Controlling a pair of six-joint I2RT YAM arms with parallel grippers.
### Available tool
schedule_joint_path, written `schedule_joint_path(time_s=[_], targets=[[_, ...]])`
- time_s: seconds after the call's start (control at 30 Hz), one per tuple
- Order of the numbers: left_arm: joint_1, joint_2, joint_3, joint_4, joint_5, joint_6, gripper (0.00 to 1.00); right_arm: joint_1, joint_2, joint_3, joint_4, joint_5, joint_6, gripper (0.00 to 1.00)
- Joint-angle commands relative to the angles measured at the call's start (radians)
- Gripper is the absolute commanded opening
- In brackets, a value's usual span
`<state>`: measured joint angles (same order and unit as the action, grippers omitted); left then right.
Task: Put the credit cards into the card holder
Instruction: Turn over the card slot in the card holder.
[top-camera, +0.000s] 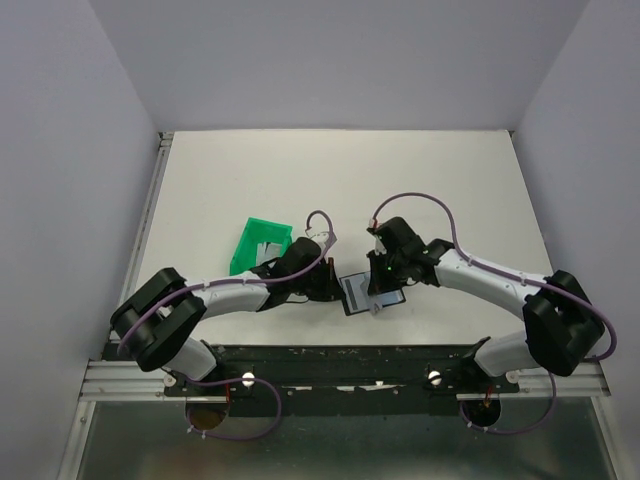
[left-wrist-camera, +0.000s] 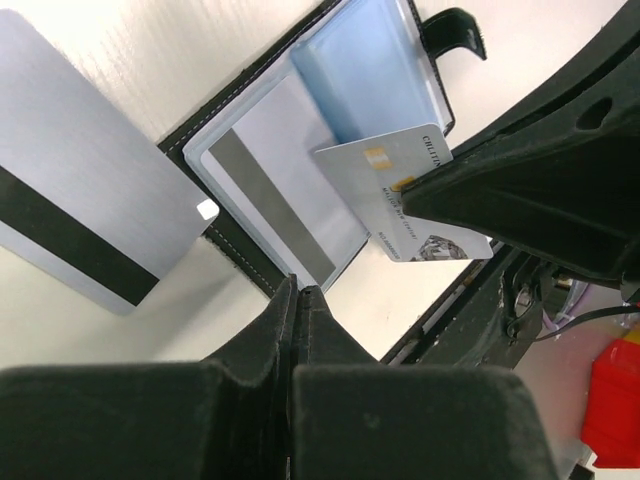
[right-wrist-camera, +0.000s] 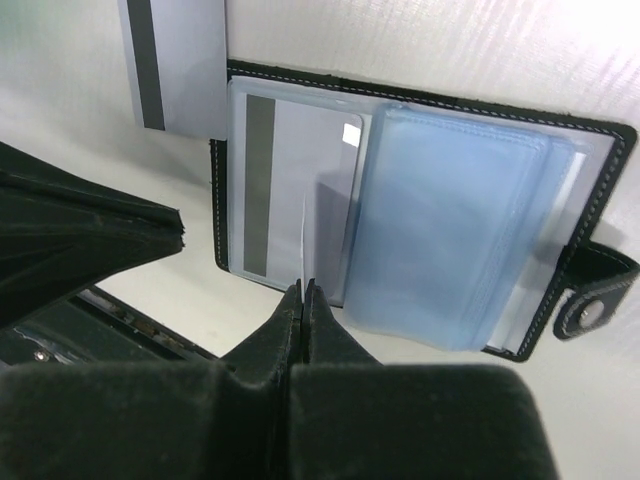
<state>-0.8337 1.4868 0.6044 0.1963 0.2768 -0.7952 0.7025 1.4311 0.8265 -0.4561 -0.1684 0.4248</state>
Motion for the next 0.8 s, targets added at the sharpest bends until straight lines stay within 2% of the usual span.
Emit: schedule_joint_path(time_s=[0.0,0.2,0.53,0.77], targets=[[-0.007,-0.045,0.037,-0.046,-0.034,0.031,0.00,0.006,-0.098,-0.026,-0.003,0.099,0.045,0.01],[-0.008,0.006,0.109,-0.011,0.013,0.063,0.00,0.005,-0.164,0.017,-0.192,0.364,0.121,0.00],[-0.051,0.179,0.294,-0.003,0.038,0.106,0.00,-0.008,-0.101,0.005,-0.243,0.428,0.154,0.01],[-0.062,0.282,0.360,0.012,0.061,0.096,0.00,-0.020,-0.070,-0.004,-0.239,0.443,0.152,0.01]])
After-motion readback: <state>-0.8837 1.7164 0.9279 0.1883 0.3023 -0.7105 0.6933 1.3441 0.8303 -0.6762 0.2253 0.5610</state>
